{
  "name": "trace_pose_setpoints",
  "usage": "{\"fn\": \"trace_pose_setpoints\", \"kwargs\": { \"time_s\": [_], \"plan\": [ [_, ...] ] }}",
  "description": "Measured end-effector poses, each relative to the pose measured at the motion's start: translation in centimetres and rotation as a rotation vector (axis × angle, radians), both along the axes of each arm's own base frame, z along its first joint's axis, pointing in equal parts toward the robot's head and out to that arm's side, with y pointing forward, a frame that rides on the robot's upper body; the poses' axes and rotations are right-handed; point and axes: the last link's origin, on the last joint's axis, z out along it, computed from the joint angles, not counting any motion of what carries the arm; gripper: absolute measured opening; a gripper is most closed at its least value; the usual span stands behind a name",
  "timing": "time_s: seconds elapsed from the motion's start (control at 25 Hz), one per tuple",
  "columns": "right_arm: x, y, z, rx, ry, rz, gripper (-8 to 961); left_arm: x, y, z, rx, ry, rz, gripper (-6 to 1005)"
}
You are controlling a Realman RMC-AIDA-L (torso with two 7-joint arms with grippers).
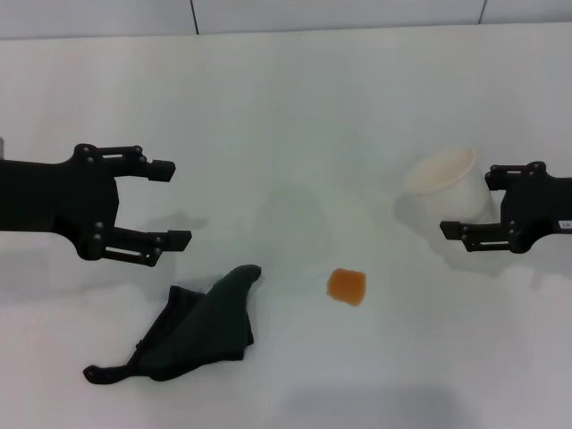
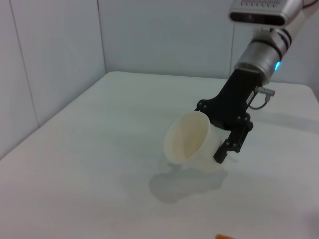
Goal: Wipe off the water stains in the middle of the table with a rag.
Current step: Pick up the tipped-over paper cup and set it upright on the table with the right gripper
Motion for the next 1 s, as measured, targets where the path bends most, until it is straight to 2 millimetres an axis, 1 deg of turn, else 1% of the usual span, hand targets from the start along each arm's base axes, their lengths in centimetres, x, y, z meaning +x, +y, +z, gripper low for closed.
{"fn": "trace_pose_setpoints", "kwargs": {
  "time_s": [0.36, 0.64, 0.84, 1.0],
  "plan": [
    [2.3, -0.4, -1.7, 0.095, 0.107, 0.047, 733, 0.1, 0.0, -0.1, 0.004, -0.002, -0.014, 878],
    [4.2, -0.7, -2.6, 0.160, 0.112, 0.027, 734, 0.2, 0.0, -0.3, 0.006, -0.004, -0.024, 878],
    [4.8, -1.0, -3.0, 0.174, 0.107, 0.030, 734, 0.2, 0.0, -0.3, 0.004, -0.005, -0.025, 878],
    [4.9, -1.2, -2.9, 0.210, 0.117, 0.055, 735, 0.2, -0.1, -0.5, 0.002, -0.006, -0.024, 878]
  ]
}}
